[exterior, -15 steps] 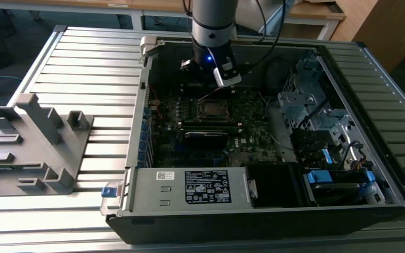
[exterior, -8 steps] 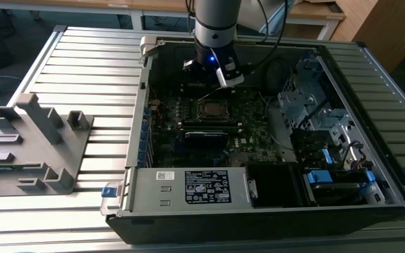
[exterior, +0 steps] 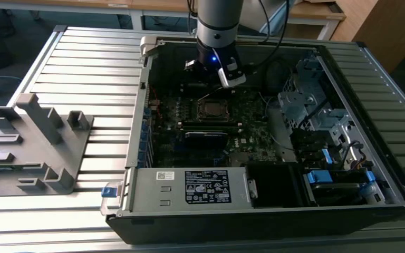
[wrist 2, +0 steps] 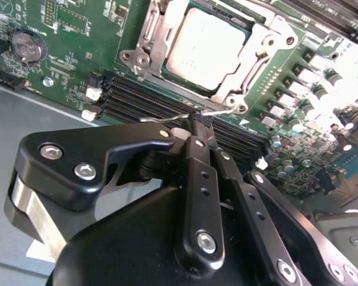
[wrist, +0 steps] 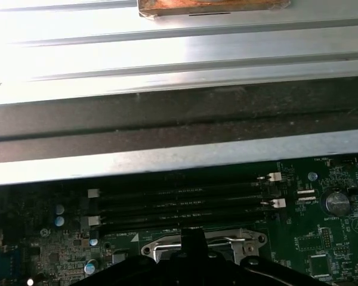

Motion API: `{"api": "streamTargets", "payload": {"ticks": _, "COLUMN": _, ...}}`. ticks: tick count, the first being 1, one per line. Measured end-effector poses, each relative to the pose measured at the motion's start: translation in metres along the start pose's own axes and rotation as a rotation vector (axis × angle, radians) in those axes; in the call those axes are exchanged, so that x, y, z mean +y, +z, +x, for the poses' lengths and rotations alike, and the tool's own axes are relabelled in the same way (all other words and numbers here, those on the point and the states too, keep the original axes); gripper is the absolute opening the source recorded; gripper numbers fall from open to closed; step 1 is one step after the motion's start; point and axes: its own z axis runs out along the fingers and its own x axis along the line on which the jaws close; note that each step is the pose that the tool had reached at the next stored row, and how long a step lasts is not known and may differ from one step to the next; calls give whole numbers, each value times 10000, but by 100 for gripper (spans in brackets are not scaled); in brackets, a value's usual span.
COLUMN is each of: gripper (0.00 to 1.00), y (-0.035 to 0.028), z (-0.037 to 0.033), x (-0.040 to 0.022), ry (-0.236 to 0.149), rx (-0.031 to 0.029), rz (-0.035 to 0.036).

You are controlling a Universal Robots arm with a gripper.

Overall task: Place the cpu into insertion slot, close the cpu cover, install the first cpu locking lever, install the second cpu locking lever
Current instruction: 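Install the first cpu locking lever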

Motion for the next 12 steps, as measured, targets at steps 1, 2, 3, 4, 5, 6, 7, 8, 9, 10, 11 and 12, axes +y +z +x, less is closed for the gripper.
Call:
{"api": "streamTargets", "payload": {"ticks": 1, "gripper": 10, "y": 1, "z": -4, "x": 2, "ry": 0, "rx": 0, "rz": 0}}
{"api": "streamTargets", "payload": {"ticks": 2, "gripper": 10, "y": 2, "z": -8, "x": 5, "ry": 1, "rx": 0, "rz": 1}}
{"api": "streamTargets", "payload": {"ticks": 3, "gripper": 10, "y": 2, "z": -11, "x": 8, "ry": 2, "rx": -1, "rz": 0}}
{"api": "streamTargets", "payload": {"ticks": 4, "gripper": 10, "y": 3, "z": -15, "x": 10, "ry": 1, "rx": 0, "rz": 0}}
{"api": "streamTargets", "payload": {"ticks": 5, "gripper": 10, "y": 5, "z": -19, "x": 12, "ry": 0, "rx": 0, "rz": 0}}
{"api": "streamTargets", "payload": {"ticks": 6, "gripper": 10, "y": 7, "z": -23, "x": 14, "ry": 0, "rx": -1, "rz": -2}}
{"api": "streamTargets", "payload": {"ticks": 7, "gripper": 10, "y": 10, "z": -28, "x": 15, "ry": 1, "rx": -2, "rz": -2}}
{"api": "streamTargets", "payload": {"ticks": 8, "gripper": 10, "y": 12, "z": -36, "x": 16, "ry": 1, "rx": -2, "rz": 0}}
{"api": "streamTargets", "payload": {"ticks": 9, "gripper": 10, "y": 14, "z": -43, "x": 17, "ry": 1, "rx": -1, "rz": 5}}
{"api": "streamTargets", "payload": {"ticks": 10, "gripper": 10, "y": 16, "z": -51, "x": 17, "ry": 1, "rx": -1, "rz": 8}}
{"api": "streamTargets", "payload": {"ticks": 11, "gripper": 10, "y": 18, "z": -57, "x": 18, "ry": 0, "rx": -1, "rz": 8}}
{"api": "streamTargets", "payload": {"ticks": 12, "gripper": 10, "y": 19, "z": -62, "x": 20, "ry": 1, "rx": -1, "rz": 10}}
